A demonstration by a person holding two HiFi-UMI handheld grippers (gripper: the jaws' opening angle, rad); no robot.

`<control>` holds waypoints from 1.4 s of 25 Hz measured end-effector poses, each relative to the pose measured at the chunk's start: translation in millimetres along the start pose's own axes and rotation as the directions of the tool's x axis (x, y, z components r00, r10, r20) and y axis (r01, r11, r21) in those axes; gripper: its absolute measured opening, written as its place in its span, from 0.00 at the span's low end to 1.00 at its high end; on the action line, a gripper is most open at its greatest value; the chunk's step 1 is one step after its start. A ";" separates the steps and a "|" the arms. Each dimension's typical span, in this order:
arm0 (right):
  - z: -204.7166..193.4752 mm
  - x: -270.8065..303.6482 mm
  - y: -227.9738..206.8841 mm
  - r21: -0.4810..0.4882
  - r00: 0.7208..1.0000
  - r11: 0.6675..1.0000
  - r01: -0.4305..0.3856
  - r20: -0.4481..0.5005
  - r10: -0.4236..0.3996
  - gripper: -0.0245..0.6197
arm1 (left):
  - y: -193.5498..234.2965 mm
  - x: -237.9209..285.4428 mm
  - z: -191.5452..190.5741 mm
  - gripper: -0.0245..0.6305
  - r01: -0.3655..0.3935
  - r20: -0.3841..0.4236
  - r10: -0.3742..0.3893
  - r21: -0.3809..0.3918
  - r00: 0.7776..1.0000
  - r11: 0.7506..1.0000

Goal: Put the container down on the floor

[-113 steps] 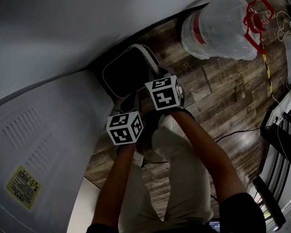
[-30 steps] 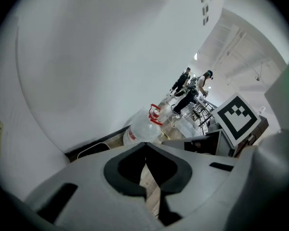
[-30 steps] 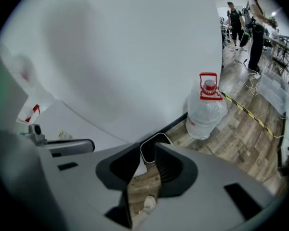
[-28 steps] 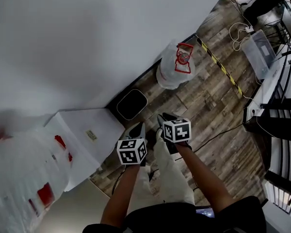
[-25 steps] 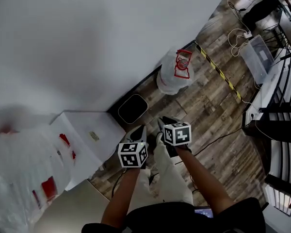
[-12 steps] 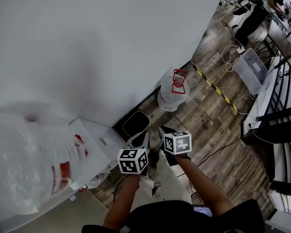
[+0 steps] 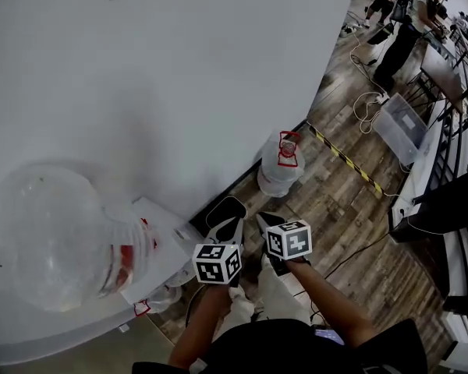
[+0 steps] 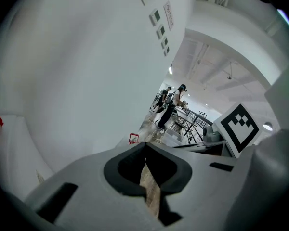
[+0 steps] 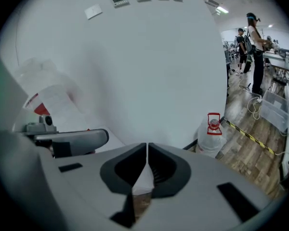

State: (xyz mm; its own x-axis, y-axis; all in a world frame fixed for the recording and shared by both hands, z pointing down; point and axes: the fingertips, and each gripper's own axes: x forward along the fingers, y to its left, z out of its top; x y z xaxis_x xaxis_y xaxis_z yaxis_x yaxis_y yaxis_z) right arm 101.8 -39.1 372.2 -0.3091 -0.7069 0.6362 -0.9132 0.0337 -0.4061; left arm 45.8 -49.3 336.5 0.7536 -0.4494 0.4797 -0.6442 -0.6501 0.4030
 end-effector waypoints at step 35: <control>80.5 -113.0 137.5 -0.145 0.922 0.989 0.005 0.385 0.051 0.10 | -29.3 -175.3 107.1 0.06 0.024 0.349 -0.081 0.164 0.934 0.986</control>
State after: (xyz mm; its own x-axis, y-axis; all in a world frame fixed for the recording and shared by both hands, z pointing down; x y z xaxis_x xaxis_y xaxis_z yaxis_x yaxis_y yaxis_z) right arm 32.6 -11.4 191.7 -0.2296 -0.9216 0.3130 -0.9437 0.1322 -0.3031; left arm -53.4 -17.1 157.1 0.8012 -0.5810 0.1433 -0.5958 -0.7522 0.2815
